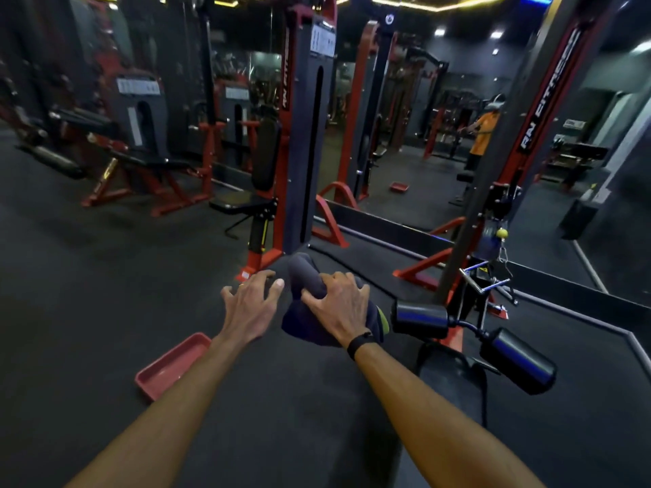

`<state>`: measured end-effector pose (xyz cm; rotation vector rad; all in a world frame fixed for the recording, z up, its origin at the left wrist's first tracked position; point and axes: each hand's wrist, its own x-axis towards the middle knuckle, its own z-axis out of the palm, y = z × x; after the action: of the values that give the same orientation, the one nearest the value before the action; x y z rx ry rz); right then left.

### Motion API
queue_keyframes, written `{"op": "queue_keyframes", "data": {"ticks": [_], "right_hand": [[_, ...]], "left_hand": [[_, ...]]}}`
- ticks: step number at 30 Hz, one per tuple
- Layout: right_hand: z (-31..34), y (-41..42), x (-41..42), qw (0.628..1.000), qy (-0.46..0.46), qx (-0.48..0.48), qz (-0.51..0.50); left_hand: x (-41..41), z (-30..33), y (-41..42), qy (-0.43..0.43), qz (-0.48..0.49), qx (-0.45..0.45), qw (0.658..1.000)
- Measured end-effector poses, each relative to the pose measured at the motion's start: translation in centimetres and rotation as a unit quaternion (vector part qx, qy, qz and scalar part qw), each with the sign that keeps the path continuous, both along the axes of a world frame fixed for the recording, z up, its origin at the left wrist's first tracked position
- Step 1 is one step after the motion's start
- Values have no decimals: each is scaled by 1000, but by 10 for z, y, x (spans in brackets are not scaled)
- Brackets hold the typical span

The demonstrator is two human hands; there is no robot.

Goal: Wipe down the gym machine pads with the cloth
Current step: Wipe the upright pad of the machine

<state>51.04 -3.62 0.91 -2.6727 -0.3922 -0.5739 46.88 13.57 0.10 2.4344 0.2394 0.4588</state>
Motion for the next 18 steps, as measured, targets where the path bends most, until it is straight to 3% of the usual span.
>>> {"op": "queue_keyframes", "data": {"ticks": [11,18], "right_hand": [[49,-5,85,997,-59,12,-43],[76,8,187,991,-114,53,-39]], "left_hand": [[96,45,-2,-54,-38,38,997],[196,70,13,-91,-45,62,993]]}}
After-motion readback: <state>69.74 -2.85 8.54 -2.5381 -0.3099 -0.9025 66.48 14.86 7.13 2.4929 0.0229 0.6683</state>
